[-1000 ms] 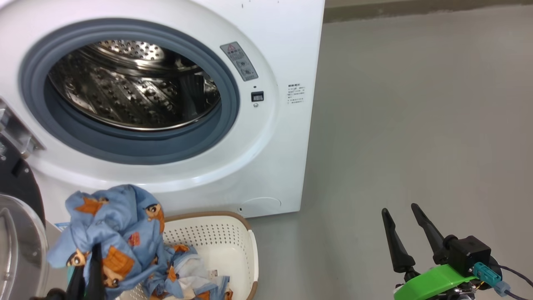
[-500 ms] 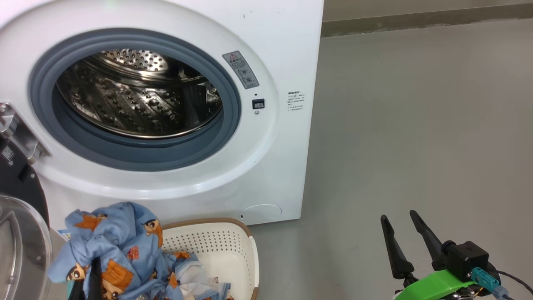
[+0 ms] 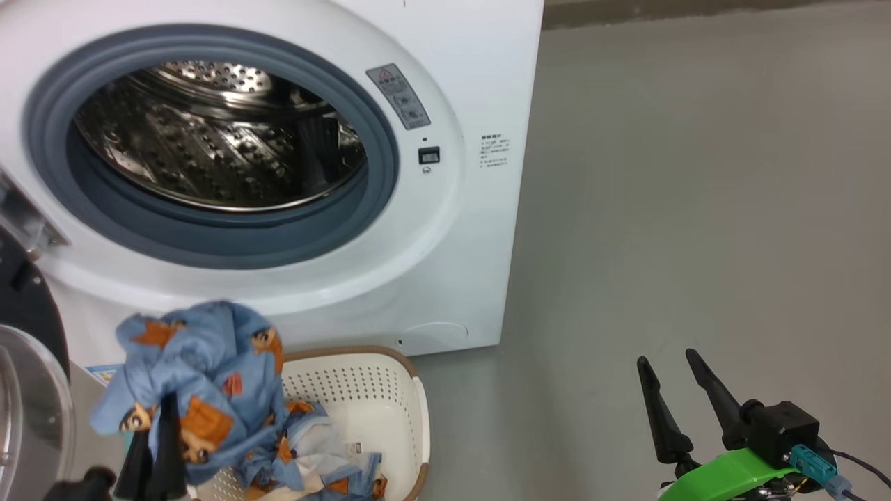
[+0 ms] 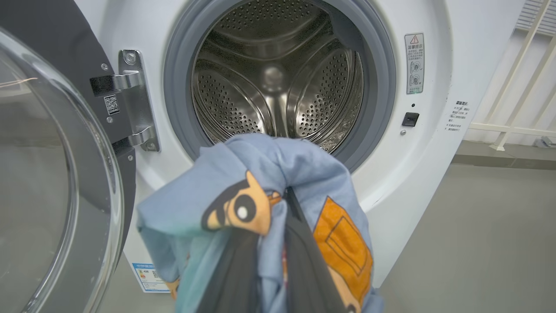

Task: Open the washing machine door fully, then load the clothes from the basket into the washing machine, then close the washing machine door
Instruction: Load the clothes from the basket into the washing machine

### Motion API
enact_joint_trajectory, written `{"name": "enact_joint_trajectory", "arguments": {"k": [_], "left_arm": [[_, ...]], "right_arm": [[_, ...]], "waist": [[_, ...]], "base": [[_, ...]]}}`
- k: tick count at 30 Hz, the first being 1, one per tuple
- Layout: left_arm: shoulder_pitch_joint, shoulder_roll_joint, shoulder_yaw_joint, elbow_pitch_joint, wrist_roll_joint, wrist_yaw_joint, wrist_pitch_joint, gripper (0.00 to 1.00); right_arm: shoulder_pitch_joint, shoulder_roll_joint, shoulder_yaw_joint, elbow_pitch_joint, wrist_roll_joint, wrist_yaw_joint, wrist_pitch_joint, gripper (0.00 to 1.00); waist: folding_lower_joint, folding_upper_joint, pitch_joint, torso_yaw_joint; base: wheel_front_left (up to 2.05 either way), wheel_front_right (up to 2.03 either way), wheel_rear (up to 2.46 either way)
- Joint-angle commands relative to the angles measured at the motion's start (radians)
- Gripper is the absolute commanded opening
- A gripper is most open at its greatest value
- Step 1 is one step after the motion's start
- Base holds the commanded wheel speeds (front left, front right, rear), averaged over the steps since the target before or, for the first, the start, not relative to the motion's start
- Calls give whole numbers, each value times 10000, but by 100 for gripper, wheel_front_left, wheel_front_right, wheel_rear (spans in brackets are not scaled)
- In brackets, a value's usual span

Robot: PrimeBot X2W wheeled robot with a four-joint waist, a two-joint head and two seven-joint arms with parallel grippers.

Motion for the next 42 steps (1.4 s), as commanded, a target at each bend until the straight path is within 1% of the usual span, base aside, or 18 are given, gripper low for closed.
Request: {"name": "enact_joint_trajectory", "arguments": {"k": [1,6,12,20,26,30,34,38,39,40,41,42], "left_arm": [[-445,103,293,-205,-4,61,-122,0],[-1283,102,231,-146,82,55,-122,0],[-2611,115,321,219,317,-61,-122,0],[-4569,532,524,960,482,-171,-122,0],[-6119,951,746,1483,422,-200,-122,0],[-7199,1354,648,1897,555,-211,-122,0],[-8083,1683,517,2387,474,-216,-122,0],[-9018,2236,379,3001,450,-218,-122,0],[-9018,2236,379,3001,450,-218,-122,0],[-9276,2354,340,3186,422,-218,-122,0],[-9759,2599,213,3587,416,-218,-122,0],[-9759,2599,213,3587,416,-218,-122,0]], "right_arm": [[-316,-14,221,-220,119,16,-49,100],[-465,-14,218,-277,154,16,-49,100],[-719,-14,282,-522,183,16,-49,100],[-1235,-14,532,-685,200,16,-49,100],[-1690,-14,677,-778,222,16,-49,100],[-2044,-14,817,-810,274,16,-49,100],[-2269,-14,942,-858,382,16,-49,100],[-2460,-14,1078,-859,542,16,-49,100],[-2460,-14,1078,-859,542,16,-49,100],[-2484,-14,1106,-845,582,16,-49,100],[-2511,-14,1150,-818,660,16,-49,100],[-2511,-14,1150,-818,660,16,-49,100]], "waist": [[0,0,141,-84],[0,0,633,-279],[0,0,1429,-500],[0,0,2803,-811],[0,0,3921,-1005],[0,0,4736,-1176],[0,0,5264,-1321],[0,0,5731,-1528],[0,0,5731,-1528],[0,0,5835,-1581],[0,0,6013,-1683],[0,0,6013,-1683]], "base": [[0,0,0],[0,0,0],[0,0,0],[0,0,0],[0,0,0],[0,0,0],[0,0,0],[0,0,0],[0,0,0],[0,0,0],[0,0,0],[0,0,0]]}}
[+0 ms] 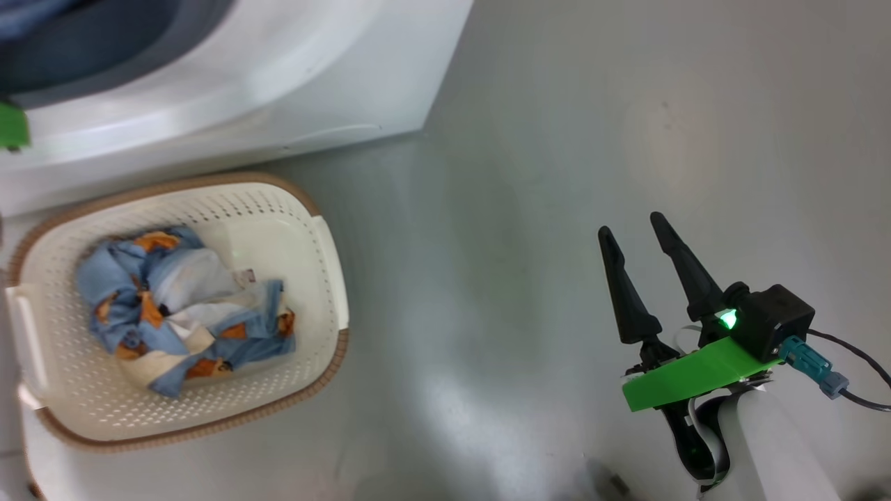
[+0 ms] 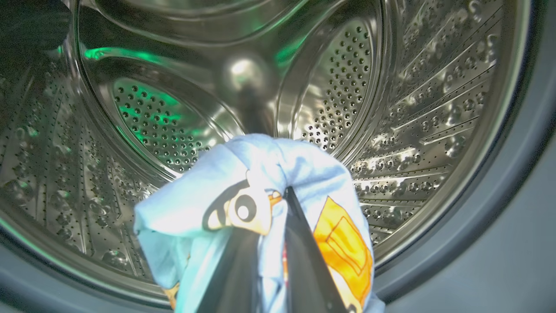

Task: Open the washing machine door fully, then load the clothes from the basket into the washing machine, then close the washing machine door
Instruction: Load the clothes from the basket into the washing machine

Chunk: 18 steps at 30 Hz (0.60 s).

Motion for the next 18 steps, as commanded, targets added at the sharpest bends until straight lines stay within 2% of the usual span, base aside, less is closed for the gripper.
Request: {"name": "enact_joint_trajectory", "arguments": {"k": [1,10,18], "left_arm": [[-229,530,137,-134,-23,-29,-51,0],[-2868,1387,-655,1811,-284,-30,275,0],[-4412,1725,-1392,3126,-635,-30,1092,0]], "right_arm": [[36,1,247,-189,81,16,-48,100],[-56,1,492,-185,391,16,-48,100],[56,1,780,-45,662,16,-48,100]], "waist": [[0,-1,514,-385],[0,-1,1295,-762],[0,-1,1539,-1040]], "base": [[0,0,0],[0,0,0],[0,0,0]]}}
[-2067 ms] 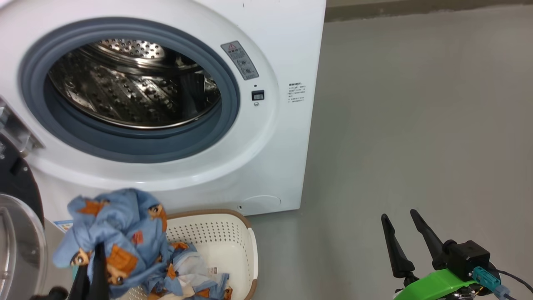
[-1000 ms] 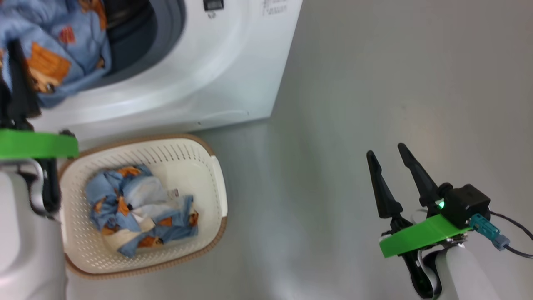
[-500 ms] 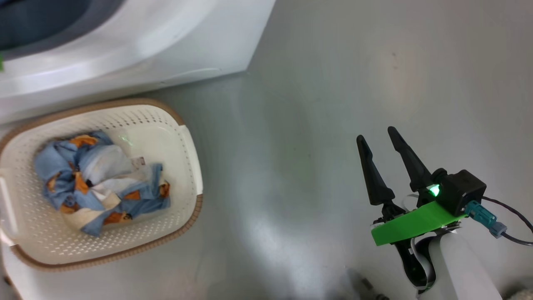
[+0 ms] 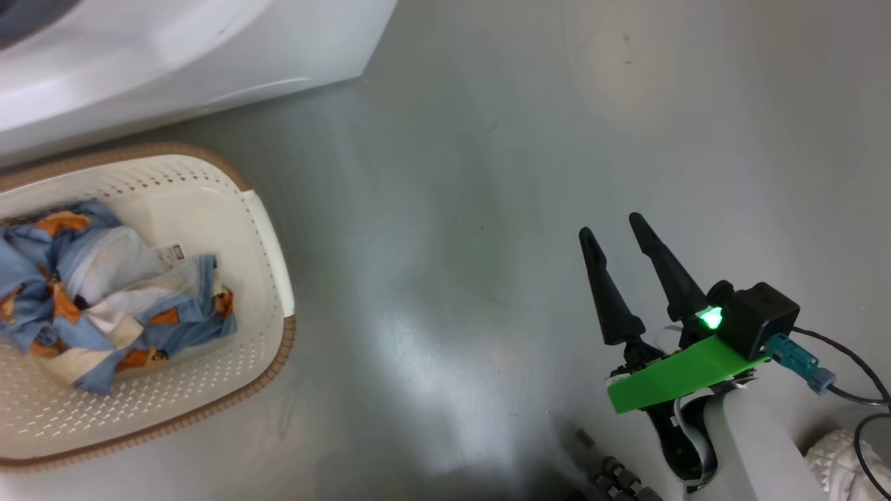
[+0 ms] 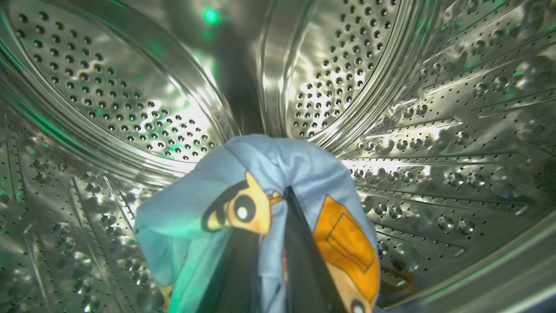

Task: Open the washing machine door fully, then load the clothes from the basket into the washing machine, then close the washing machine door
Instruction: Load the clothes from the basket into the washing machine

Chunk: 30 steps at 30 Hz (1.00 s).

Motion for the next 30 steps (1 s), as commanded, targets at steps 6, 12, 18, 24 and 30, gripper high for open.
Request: {"name": "enact_joint_trajectory", "arguments": {"k": [6,12,18,24,30], "left_arm": [[-605,656,-254,653,-627,-30,730,0],[-762,887,-709,1064,-913,-30,579,8],[-831,951,-844,1429,-902,-28,-287,100],[-607,898,-1200,1536,-739,-29,-813,100],[-40,672,-1260,1486,-984,-29,-1089,100]], "right_arm": [[175,-6,474,-85,139,16,-49,100],[143,-6,590,-67,157,16,-49,100],[25,-6,486,-75,174,16,-49,100],[-22,-6,364,-71,174,16,-49,100],[-49,-6,172,7,61,16,-49,100]], "waist": [[0,0,85,-194],[0,0,140,-231],[0,0,80,-186],[0,0,-167,-72],[0,0,-614,209]], "base": [[0,0,0],[0,0,0],[0,0,0],[0,0,0],[0,0,0]]}}
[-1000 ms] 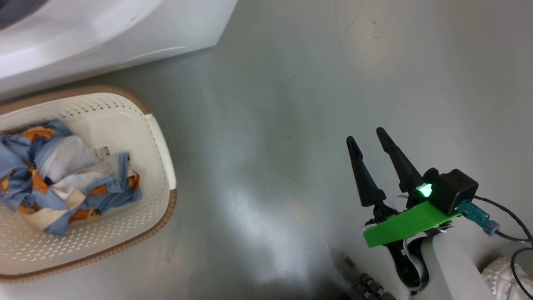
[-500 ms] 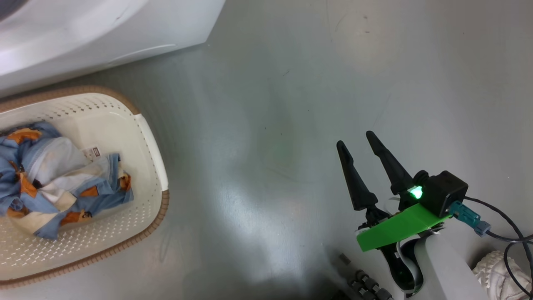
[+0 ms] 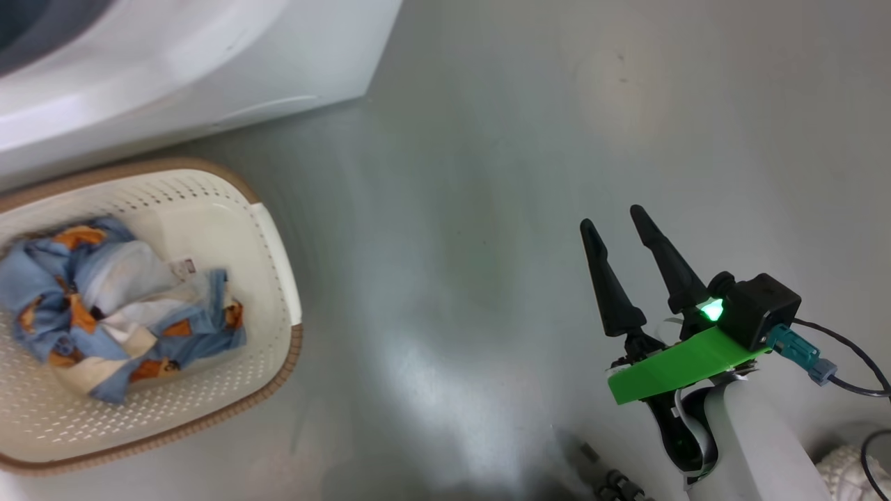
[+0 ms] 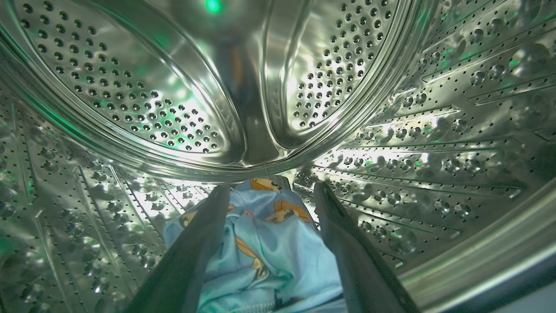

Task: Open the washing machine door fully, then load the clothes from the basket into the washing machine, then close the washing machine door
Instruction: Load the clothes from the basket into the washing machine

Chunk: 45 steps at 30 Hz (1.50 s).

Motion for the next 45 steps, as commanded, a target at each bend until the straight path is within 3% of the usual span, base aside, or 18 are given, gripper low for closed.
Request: {"name": "enact_joint_trajectory", "arguments": {"k": [1,20,36,45], "left_arm": [[289,392,87,-258,-98,-29,-84,100],[4166,-477,1489,-3525,-381,33,-134,100],[9016,-1788,2978,-7316,743,117,-135,100],[10818,-2420,3505,-8502,1261,81,-135,100]], "right_arm": [[165,-6,154,-141,-57,16,-49,100],[356,-6,-304,118,-421,16,-49,100],[1011,-6,-572,286,-555,16,-49,100],[1266,-6,-504,278,-822,16,-49,100]], "waist": [[0,0,-271,209],[0,0,-1956,1153],[0,0,-3731,1607],[0,0,-4558,1645]], "base": [[0,0,0],[0,0,0],[0,0,0],[0,0,0]]}}
